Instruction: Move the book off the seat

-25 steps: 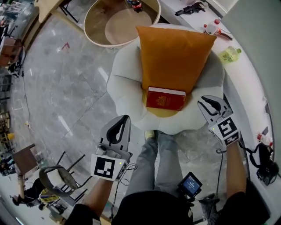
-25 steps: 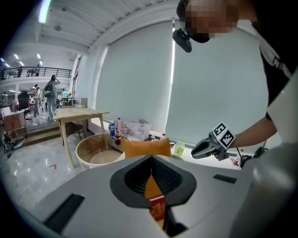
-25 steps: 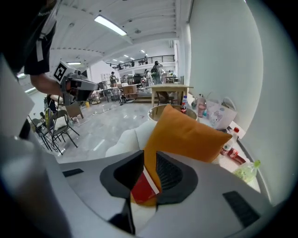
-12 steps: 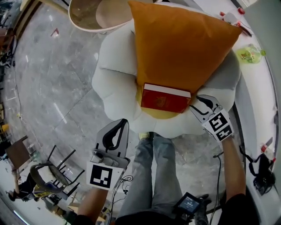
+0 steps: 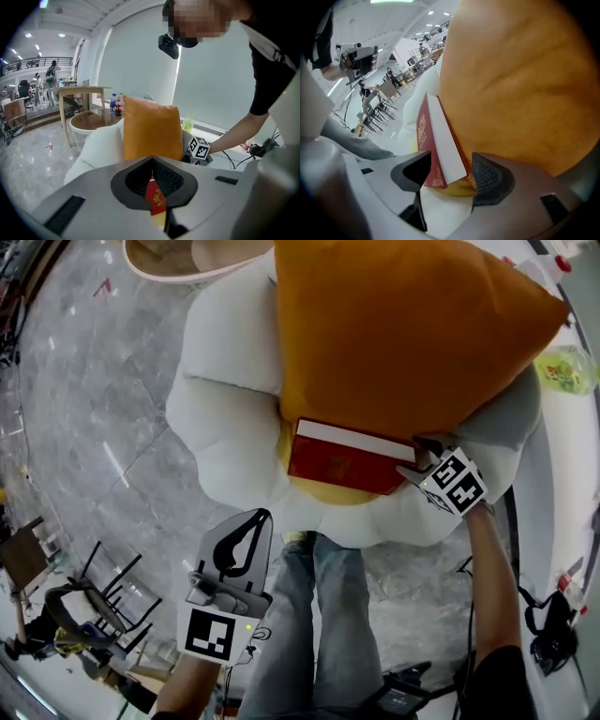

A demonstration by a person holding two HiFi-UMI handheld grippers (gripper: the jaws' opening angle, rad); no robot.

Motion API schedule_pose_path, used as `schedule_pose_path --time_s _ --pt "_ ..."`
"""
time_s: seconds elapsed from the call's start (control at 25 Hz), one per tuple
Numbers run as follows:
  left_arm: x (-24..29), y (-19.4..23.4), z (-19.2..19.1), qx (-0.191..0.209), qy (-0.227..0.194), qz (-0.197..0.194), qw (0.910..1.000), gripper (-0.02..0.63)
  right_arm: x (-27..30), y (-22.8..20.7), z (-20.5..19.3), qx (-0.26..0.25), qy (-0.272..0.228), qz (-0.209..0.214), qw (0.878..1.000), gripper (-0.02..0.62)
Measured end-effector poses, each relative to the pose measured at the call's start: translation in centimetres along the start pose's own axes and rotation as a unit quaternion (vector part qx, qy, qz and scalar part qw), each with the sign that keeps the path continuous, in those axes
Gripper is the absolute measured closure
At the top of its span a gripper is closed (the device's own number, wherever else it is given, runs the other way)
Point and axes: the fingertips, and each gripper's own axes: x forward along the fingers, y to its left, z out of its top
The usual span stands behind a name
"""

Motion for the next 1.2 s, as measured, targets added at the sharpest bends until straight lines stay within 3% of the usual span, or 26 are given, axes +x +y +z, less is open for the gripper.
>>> schedule_pose_path --time_s 0.32,0.48,0.64,0.72,0.96,1.2 --pt "0.4 0.5 -1.1 -0.004 -0.001 0.008 1.0 0.592 2.5 0.8 -1.5 0.001 0.05 0.075 0.996 0.316" --pt "-0.2 -0.1 -0.7 -0.007 0.001 0.0 1.0 0.592 0.6 4.2 -2.6 -0.036 0.123 0.157 0.979 0.316" --pt "-1.0 -0.8 -0.2 -0.01 0.005 -0.01 0.9999 0.592 0.4 8.0 -3.3 -0.064 0.161 0.193 0.966 0.316" --pt "-1.2 -1.0 -0.1 -0.011 0.004 -0.014 0.9998 0.592 1.6 9.0 -3.3 -0.075 0.154 0.177 0.969 0.316" --pt "-2.5 -0.2 -0.1 -0.008 -0.002 -0.014 0.9999 0.592 4.5 9.8 -3.5 -0.117 0.142 0.079 0.98 0.336" --pt "-4.7 0.8 1.1 -0.015 -0.018 -0.004 0.9997 0.592 3.7 10.8 -3.2 -0.075 0.146 0.069 0.984 0.348"
